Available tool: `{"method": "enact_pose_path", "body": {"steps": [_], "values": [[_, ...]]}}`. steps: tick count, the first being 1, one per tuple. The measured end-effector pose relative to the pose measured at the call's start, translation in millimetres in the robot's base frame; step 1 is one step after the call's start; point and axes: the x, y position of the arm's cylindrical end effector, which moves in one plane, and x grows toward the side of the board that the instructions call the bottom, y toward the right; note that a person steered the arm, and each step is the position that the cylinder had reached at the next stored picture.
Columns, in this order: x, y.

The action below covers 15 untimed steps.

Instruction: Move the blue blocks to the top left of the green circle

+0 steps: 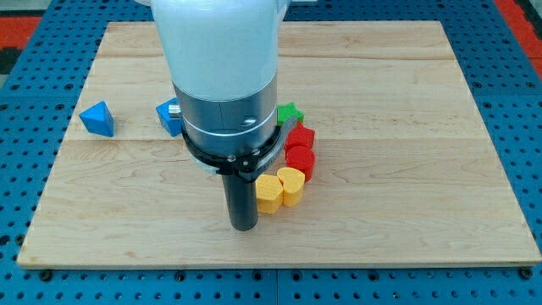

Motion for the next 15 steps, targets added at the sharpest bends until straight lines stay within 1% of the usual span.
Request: {"method": "enact_pose_path", "body": {"steps": [2,3,4,5,6,7,8,10,11,12,13,14,15], "values": [[-6.1,-9.8],[-22.9,-40.1],[-73.1,-124.3],[-118.9,-97.3],[-134.2,-83.5],[-155.4,-82.3],[-157.0,-82.3],[-158.2,-132.4],[-157.3,-142.1],[-112.4,-156.4],[-102.6,-254.5],[-147.3,-237.4],[-155.1,-174.0]]}}
